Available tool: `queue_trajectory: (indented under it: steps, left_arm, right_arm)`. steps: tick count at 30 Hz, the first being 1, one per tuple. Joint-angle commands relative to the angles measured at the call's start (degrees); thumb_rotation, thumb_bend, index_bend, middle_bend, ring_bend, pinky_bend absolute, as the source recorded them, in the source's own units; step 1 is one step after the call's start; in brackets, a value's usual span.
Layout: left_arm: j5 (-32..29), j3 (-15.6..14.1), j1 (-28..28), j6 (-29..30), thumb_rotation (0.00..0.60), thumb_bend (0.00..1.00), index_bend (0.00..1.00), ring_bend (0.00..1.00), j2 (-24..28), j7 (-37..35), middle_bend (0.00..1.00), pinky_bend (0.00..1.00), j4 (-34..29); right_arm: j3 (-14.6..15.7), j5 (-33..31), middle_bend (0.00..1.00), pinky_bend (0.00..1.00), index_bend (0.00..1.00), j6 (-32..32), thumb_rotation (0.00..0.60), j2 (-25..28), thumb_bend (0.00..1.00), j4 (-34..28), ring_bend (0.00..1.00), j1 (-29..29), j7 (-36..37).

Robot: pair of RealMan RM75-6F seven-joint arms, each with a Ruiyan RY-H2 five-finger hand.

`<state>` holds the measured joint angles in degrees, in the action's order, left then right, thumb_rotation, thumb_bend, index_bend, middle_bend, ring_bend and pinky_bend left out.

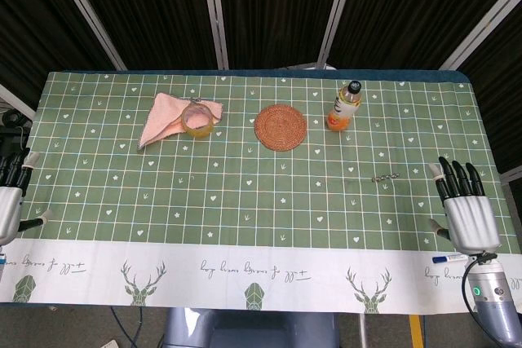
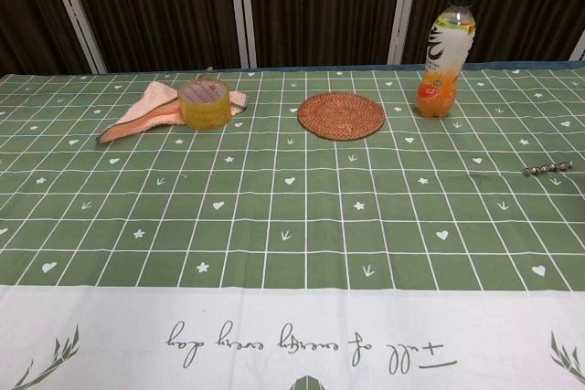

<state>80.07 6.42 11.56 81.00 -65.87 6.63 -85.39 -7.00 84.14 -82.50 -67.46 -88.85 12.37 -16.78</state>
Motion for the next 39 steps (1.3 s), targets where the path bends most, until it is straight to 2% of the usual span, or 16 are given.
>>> queue_trajectory:
  steps: [1, 13, 19, 24, 27, 32, 39]
  left_arm:
    - [0.0, 0.0, 0.0, 0.0, 0.6, 0.0, 0.0, 0.0, 0.0, 0.1, 0.0, 0.0, 0.0]
    - [-0.3, 0.4, 0.2, -0.1, 0.6, 0.0, 0.0, 0.0, 0.0, -0.5, 0.0, 0.0, 0.2]
    - [-0.3, 0.5, 0.2, 0.1, 0.6, 0.0, 0.0, 0.0, 0.0, -0.2, 0.0, 0.0, 0.1]
    - [-0.4, 0.7, 0.4, 0.1, 0.6, 0.0, 0.0, 0.0, -0.2, 0.2, 0.0, 0.0, 0.1]
    - [-0.6, 0.6, 0.5, -0.2, 0.6, 0.0, 0.0, 0.0, -0.4, 0.5, 0.0, 0.0, 0.4]
    - [-1.2, 0.9, 0.7, -0.5, 0.6, 0.0, 0.0, 0.0, -0.6, 0.5, 0.0, 0.0, 0.9]
    - [-1.2, 1.0, 0.7, -0.2, 0.6, 0.0, 0.0, 0.0, -0.6, 0.3, 0.0, 0.0, 1.1]
  right_arm:
    - [0.0, 0.0, 0.0, 0.04, 0.02, 0.0, 0.6, 0.0, 0.0, 0.0, 0.0, 0.0, 0.0]
    - [-1.2, -1.7, 0.0, 0.03, 0.03, 2.4, 0.6, -1.2, 0.0, 1.2, 0.0, 1.8, 0.3]
    - [-2.9, -4.5, 0.0, 0.03, 0.13, 6.7, 0.6, -3.8, 0.01, 4.7, 0.0, 4.7, 1.4]
    - [-4.6, -7.2, 0.04, 0.03, 0.29, 12.8, 0.6, -7.8, 0.05, 12.4, 0.0, 9.3, 1.1]
    - [-5.3, -8.8, 0.06, 0.03, 0.35, 16.1, 0.6, -10.3, 0.07, 17.4, 0.0, 11.7, 1.3]
    - [-5.6, -10.0, 0.08, 0.03, 0.41, 20.7, 0.6, -14.2, 0.1, 25.7, 0.0, 15.1, 2.0]
    - [-5.4, -10.8, 0.09, 0.03, 0.42, 25.7, 0.6, -18.8, 0.11, 36.3, 0.0, 18.6, 4.9]
